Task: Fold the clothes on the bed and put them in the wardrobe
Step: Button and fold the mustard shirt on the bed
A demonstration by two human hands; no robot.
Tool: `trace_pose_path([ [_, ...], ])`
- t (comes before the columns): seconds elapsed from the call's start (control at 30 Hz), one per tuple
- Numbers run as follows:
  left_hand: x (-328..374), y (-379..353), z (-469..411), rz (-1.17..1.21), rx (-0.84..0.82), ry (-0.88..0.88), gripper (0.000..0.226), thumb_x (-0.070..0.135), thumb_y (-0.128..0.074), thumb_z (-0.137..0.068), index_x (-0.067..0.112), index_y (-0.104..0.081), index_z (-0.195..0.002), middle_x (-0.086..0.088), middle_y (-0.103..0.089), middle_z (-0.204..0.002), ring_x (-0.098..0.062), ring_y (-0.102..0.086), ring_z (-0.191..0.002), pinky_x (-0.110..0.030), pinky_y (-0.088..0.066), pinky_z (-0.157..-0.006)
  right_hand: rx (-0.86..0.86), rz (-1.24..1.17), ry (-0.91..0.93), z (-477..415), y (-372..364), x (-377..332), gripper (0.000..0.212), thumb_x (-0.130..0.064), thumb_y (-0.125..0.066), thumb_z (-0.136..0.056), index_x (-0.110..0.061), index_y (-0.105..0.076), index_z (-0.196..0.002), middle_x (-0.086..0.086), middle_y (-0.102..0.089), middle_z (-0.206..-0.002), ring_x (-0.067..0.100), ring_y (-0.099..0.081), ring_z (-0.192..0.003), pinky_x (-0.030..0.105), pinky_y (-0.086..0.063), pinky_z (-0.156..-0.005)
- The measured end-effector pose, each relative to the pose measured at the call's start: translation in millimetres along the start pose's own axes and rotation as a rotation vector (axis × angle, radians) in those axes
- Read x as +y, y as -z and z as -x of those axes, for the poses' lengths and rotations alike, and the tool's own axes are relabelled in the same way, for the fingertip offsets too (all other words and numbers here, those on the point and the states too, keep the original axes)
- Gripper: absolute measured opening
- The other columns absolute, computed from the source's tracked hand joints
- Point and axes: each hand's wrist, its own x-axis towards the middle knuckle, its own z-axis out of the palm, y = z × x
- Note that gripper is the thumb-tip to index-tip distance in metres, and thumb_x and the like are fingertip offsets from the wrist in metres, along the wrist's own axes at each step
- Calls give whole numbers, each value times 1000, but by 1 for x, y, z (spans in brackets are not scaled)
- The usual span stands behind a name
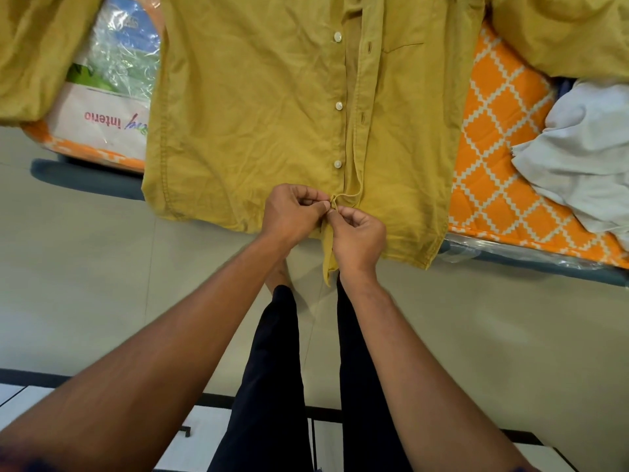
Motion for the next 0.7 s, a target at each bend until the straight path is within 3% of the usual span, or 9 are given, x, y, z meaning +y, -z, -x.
trace_pose_path([
  [0.23, 5, 1, -6, -78, -10, -3, 10, 13, -78, -85, 22, -77, -82, 1, -75, -76, -7, -67, -67, -22, -53, -61, 1, 6, 60, 8, -6, 1, 18, -9, -74, -91, -3, -77, -108, -10, -75, -87, -4, -71, -81, 15, -56, -74],
  [0.3, 5, 1, -7, -75, -2, -14, 8, 13, -78, -85, 21, -78, -85, 1, -75, -78, -9, -70, -72, -24, -56, -65, -9, -19, 64, 13, -7, 3, 20, -7, -72, -93, -4, -75, -112, -16, -73, -90, -7, -70, -85, 13, -55, -78],
  [0.4, 2, 2, -6, -90, -4, -42, 7, 13, -77, -86, 20, -79, -89, 3, -75, -79, -8, -68, -73, -25, -57, -69, -11, -124, -22, 12, -4, 7, 18, -3, -70, -93, -9, -77, -108, -17, -73, -86, 2, -70, -86, 20, -58, -81],
  [0.5, -1, 3, -5, -91, -27, -70, 8, 13, -76, -87, 19, -79, -92, 2, -75, -81, -9, -68, -75, -30, -59, -76, -72, -315, -166, 6, 0, 9, 25, 6, -64, -92, -15, -77, -95, -6, -77, -81, 9, -64, -75, 21, -56, -71],
  [0.6, -1, 6, -6, -106, -56, -90, 9, 13, -75, -89, 21, -78, -91, 0, -76, -82, -11, -69, -77, -34, -60, -80, -148, -361, -176, 0, 4, 11, 28, 8, -65, -91, -18, -78, -92, 1, -78, -87, 8, -65, -74, 20, -54, -70],
  [0.7, 0, 10, -7, -81, -117, -83, 13, 11, -71, -92, 23, -77, -90, -9, -77, -88, -24, -72, -83, -43, -59, -84, -133, -329, -165, -5, 3, 11, 19, 5, -73, -87, -11, -78, -97, 2, -78, -84, 5, -67, -70, 18, -54, -69],
])
